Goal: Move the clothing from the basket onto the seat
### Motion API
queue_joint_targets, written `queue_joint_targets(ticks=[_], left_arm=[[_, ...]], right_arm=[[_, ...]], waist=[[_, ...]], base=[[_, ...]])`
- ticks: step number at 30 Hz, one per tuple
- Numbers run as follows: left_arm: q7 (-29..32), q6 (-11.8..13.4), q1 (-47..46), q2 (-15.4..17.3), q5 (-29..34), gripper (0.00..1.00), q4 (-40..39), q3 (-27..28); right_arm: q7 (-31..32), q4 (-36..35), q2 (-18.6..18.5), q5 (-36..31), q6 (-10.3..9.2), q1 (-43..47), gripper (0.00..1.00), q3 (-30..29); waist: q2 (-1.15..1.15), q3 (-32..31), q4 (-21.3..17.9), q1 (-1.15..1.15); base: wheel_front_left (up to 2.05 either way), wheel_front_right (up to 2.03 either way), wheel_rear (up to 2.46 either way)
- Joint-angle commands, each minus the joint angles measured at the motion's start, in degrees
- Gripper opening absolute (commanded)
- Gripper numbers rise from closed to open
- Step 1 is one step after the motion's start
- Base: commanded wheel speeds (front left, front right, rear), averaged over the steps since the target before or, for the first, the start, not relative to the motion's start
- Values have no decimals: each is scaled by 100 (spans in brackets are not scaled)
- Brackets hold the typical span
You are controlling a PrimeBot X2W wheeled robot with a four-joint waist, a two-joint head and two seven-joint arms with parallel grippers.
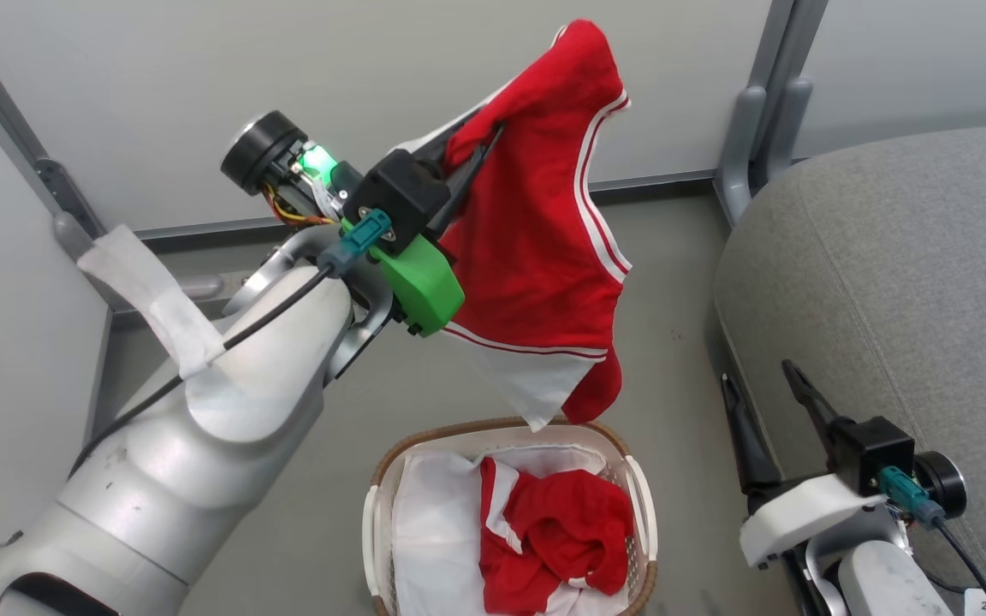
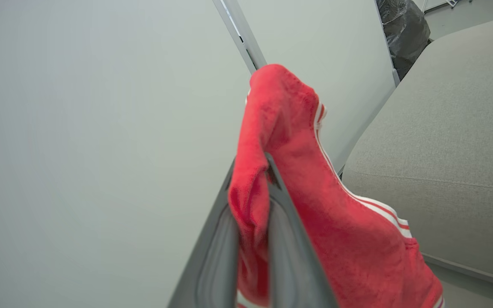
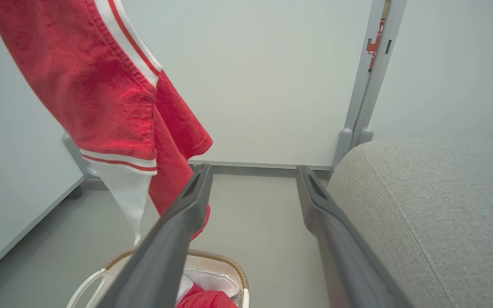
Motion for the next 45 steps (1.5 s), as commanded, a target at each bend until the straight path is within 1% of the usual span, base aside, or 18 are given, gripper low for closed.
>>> queue_joint_targets(ticks=[1, 6, 12, 15, 18, 29, 37, 39, 45], left_arm=[[29, -5, -141, 59, -86, 0, -83, 27], [117, 1, -453, 186, -158, 0, -360, 83], [251, 2, -628, 228, -226, 0, -574, 113], [328, 16, -654, 222, -256, 0, -679, 99], [395, 36, -643, 207, -286, 0, -753, 70], [590, 105, -547, 203, -352, 0, -988, -30], [675, 171, -519, 284, -382, 0, -1025, -48], [691, 189, -520, 301, -392, 0, -1035, -57], [707, 196, -502, 210, -437, 0, -1158, -103]], right_arm=[[-28, 15, -26, -10, -4, -86, 100, 81], [-28, 55, -29, 109, -4, -348, 100, 826], [-29, 150, -28, 362, -4, -757, 100, 1793], [-28, 94, -30, 531, -5, -907, 100, 2159], [-28, 43, -30, 620, -5, -1003, 100, 2375], [-28, -155, -29, 859, -5, -1091, 100, 2727], [-28, -384, -30, 951, -5, -1106, 100, 2889], [-28, -408, -30, 948, -5, -1121, 100, 2832], [-28, -162, -27, 604, -5, -1302, 100, 2360]], waist=[[0, -34, -35, 0], [0, -79, -83, 0], [0, -152, -52, 0], [0, -198, 6, 0], [0, -240, 66, 0], [0, -305, 160, 0], [0, -298, 140, 0], [0, -288, 134, 0], [0, -247, 188, 0]], base=[[0, 0, 0], [0, 0, 0], [0, 0, 0], [0, 0, 0], [0, 0, 0], [0, 0, 0], [0, 0, 0], [0, 0, 0], [0, 0, 0]])
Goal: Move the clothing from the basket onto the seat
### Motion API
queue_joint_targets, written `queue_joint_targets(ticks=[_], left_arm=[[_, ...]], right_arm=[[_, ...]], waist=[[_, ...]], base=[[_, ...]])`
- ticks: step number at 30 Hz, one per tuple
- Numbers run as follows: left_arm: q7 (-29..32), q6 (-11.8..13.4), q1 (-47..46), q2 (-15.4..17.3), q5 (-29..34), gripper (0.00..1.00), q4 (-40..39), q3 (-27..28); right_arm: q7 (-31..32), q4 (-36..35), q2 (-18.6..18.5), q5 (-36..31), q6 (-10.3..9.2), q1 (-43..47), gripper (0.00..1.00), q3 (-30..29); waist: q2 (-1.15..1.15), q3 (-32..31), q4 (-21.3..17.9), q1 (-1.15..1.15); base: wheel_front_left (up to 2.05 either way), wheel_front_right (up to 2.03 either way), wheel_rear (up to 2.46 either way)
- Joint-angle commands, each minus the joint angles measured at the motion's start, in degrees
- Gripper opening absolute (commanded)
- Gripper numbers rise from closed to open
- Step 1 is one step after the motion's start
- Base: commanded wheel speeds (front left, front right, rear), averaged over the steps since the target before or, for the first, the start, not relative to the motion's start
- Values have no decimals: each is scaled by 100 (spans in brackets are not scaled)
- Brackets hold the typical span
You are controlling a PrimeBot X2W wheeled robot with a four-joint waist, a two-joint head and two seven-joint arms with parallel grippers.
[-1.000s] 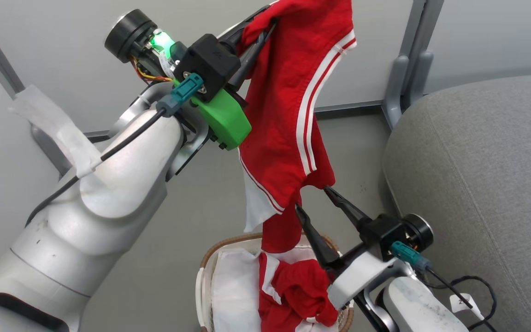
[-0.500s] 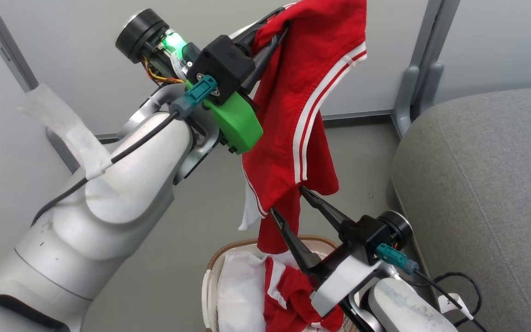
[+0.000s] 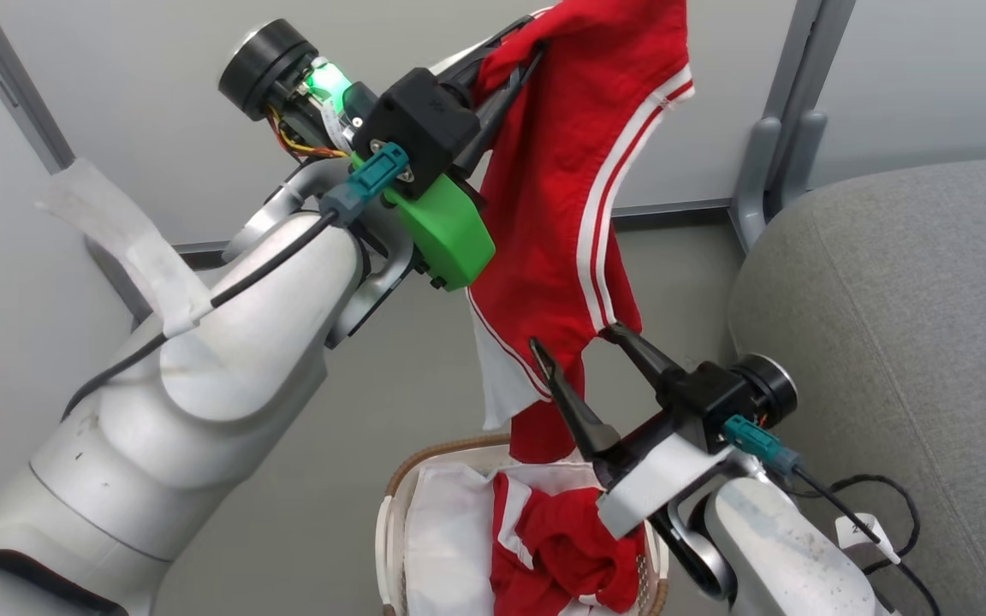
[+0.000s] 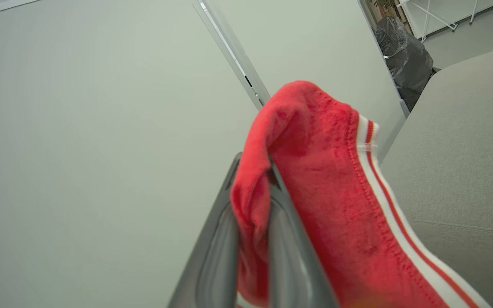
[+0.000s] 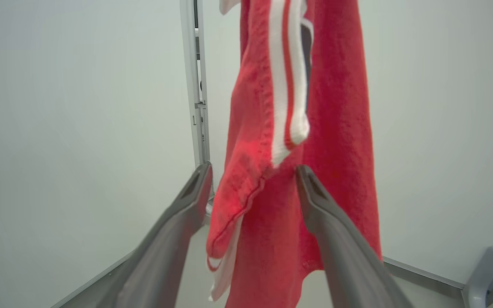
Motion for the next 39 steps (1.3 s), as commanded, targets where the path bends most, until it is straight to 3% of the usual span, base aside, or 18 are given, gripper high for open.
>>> queue_joint_targets(ticks=[1, 9, 10, 11, 12, 14, 24, 25, 27, 28, 39], left_arm=[[8, 13, 38, -42, -40, 0, -52, -16], [28, 39, 29, -170, -59, 0, -306, -147], [34, 43, 35, -180, -64, 0, -328, -158], [33, 42, 42, -180, -71, 0, -333, -164], [32, 44, 60, -170, -82, 0, -333, -164], [51, 73, 128, -122, -95, 0, -318, -162], [-67, 292, 731, 179, -584, 0, 72, 165], [-116, 321, 800, 197, -644, 13, 110, 218], [-254, 369, 993, 248, -756, 91, 224, 280], [-343, 390, 1095, 257, -790, 100, 285, 313], [-906, 504, 2022, 168, -1050, 100, 623, 437]], right_arm=[[-28, 88, -23, -127, -6, -119, 100, -77], [-27, 851, -23, -349, -6, -638, 100, -121], [-27, 963, -23, -341, -6, -702, 90, -80], [-21, 1055, -25, -312, -6, -747, 71, -55], [-21, 1150, -26, -261, -6, -796, 42, -23], [-21, 1263, -27, -193, -6, -903, 0, 31], [-21, 1087, -26, -117, -6, -1043, 0, -16], [-21, 1049, -25, -127, -6, -1051, 0, -32], [-21, 948, -25, -167, -6, -1082, 0, -111], [-21, 899, -26, -190, -6, -1095, 0, -152], [-21, 671, -23, -547, -6, -1259, 0, -676]], waist=[[0, 17, 32, 0], [0, 65, 159, 0], [0, 71, 173, 0], [0, 76, 182, 0], [0, 82, 193, 0], [0, 92, 204, 0], [0, 152, 91, 0], [0, 157, 73, 0], [0, 181, 33, 0], [0, 192, 16, 0], [0, 257, -92, 0]], base=[[0, 0, 0], [0, 0, 0], [0, 0, 0], [0, 0, 0], [0, 0, 0], [0, 0, 0], [0, 0, 0], [0, 0, 0], [0, 0, 0], [0, 0, 0], [0, 0, 0]])
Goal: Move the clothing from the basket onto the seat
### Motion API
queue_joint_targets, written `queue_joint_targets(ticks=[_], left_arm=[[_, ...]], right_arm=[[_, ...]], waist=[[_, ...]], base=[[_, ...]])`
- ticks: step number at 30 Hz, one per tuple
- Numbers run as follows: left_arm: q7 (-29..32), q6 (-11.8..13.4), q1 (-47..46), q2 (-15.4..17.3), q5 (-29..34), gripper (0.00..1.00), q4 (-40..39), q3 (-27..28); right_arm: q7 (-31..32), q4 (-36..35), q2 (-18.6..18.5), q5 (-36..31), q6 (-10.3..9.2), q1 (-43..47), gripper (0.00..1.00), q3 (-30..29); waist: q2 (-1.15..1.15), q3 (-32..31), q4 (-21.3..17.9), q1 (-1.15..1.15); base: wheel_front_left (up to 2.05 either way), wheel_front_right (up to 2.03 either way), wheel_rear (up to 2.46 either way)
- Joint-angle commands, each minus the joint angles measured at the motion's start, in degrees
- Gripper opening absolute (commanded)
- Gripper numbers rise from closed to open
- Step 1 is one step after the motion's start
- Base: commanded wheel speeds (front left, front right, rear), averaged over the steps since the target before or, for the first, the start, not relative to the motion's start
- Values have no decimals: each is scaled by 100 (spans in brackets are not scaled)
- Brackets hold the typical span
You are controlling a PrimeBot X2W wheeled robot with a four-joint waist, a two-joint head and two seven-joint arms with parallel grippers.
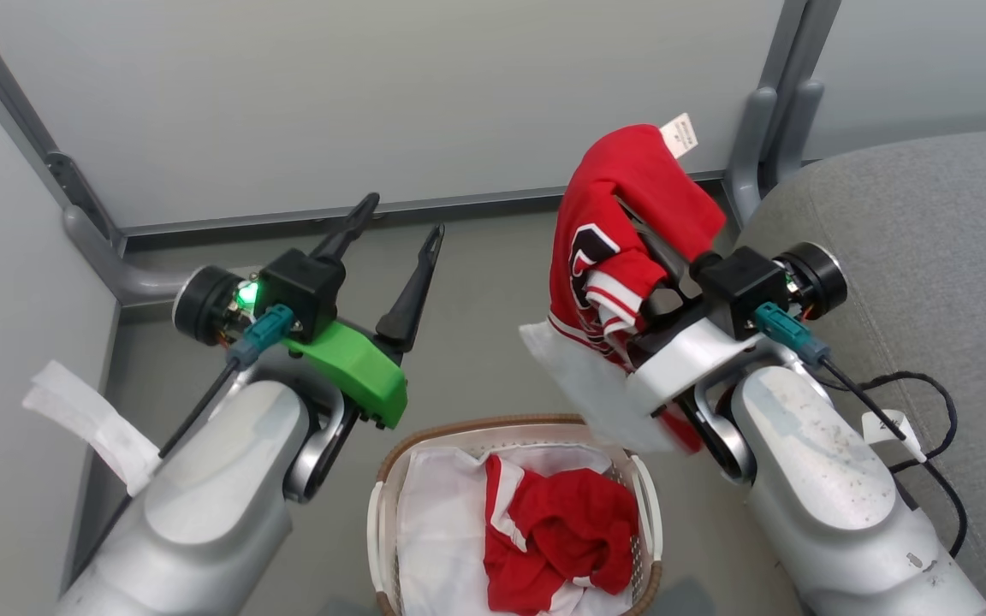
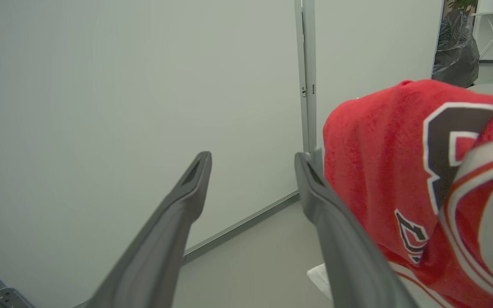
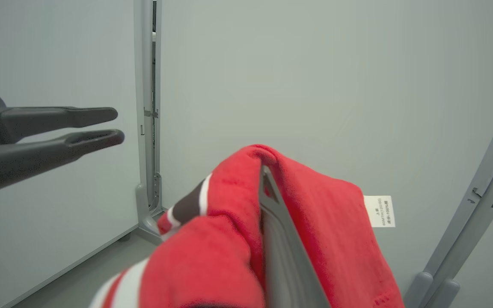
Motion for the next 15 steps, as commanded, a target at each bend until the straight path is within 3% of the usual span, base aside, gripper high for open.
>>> queue_joint_targets(ticks=[1, 15], left_arm=[[-47, 4, 188, -45, -55, 100, 17, 7], [-125, -47, 1212, -302, 118, 100, -233, 22]], right_arm=[[-12, -29, -21, -64, -6, -65, 0, -75], [-12, -75, -22, -483, -6, 99, 0, -741]], waist=[[0, -2, -10, 0], [0, 14, -150, 0]], base=[[0, 0, 0], [0, 0, 0]])
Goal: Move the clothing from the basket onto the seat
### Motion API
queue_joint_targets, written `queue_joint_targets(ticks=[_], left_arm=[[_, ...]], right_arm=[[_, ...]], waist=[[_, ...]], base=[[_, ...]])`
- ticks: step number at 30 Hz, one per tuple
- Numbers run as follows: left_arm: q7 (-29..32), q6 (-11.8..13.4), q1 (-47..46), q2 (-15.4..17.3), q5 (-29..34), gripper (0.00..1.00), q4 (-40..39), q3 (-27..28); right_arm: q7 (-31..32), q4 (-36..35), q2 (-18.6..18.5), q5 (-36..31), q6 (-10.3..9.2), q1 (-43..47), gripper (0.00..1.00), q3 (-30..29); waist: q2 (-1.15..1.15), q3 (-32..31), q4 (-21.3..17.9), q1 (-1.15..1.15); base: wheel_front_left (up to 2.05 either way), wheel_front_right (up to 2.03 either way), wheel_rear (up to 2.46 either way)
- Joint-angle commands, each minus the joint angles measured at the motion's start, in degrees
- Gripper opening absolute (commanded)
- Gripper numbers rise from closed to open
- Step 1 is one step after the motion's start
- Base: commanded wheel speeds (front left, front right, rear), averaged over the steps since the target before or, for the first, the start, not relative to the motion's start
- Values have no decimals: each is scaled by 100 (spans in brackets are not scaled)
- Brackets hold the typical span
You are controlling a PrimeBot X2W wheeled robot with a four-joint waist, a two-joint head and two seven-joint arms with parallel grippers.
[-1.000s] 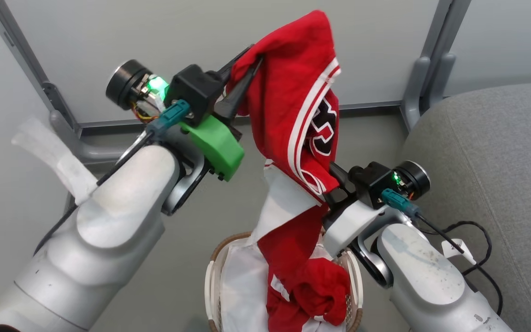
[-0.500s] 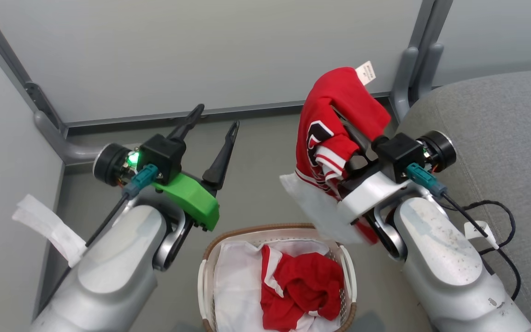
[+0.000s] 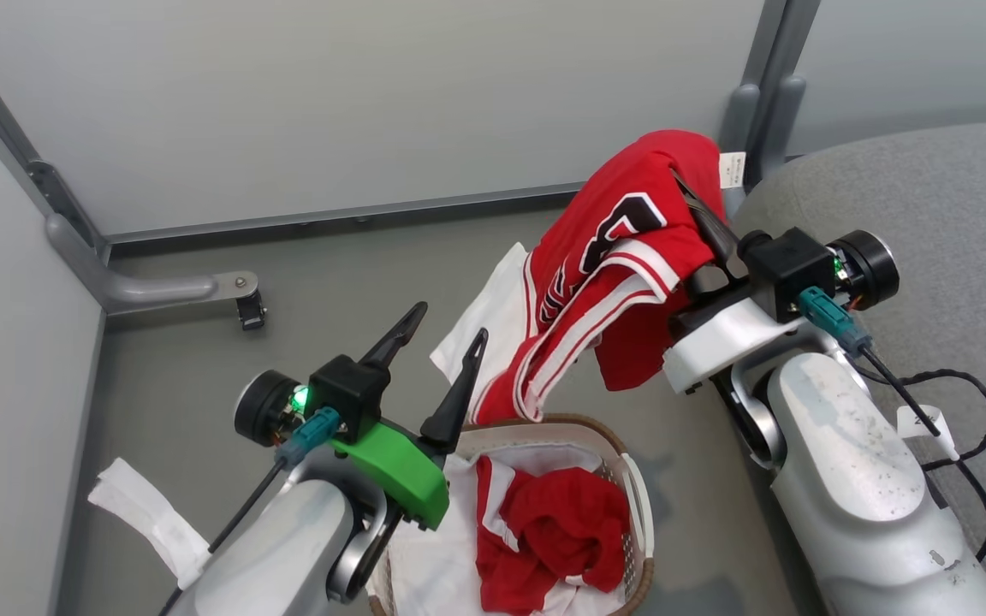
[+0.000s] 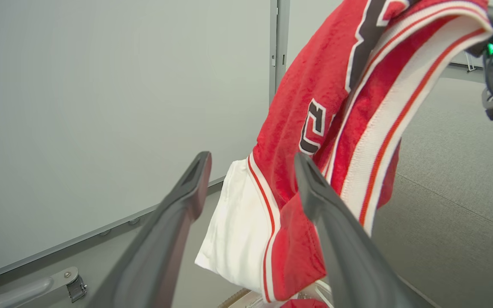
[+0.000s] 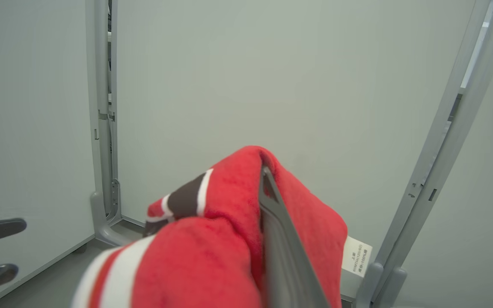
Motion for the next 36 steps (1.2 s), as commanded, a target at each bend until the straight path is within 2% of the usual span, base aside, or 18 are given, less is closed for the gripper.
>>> queue_joint_targets(ticks=[1, 12, 27, 36], left_arm=[[-16, -17, 150, -7, 62, 100, -20, 22], [-12, -110, 437, -151, 334, 100, -168, 154], [-12, -216, 460, -313, 827, 100, -255, 283], [-12, -359, 329, -418, 941, 100, -125, 190]], right_arm=[[-12, -26, -23, -58, -6, 71, 0, -56], [-13, -103, -79, -186, -6, 108, 0, -265], [-12, -310, -280, -188, -7, 304, 0, -590], [-12, -353, -245, -201, -6, 512, 0, -785]], waist=[[0, 21, -31, 0], [0, 186, -482, 0], [0, 689, -1955, 0], [0, 851, -2576, 0]], base=[[0, 0, 0], [0, 0, 0], [0, 0, 0], [0, 0, 0]])
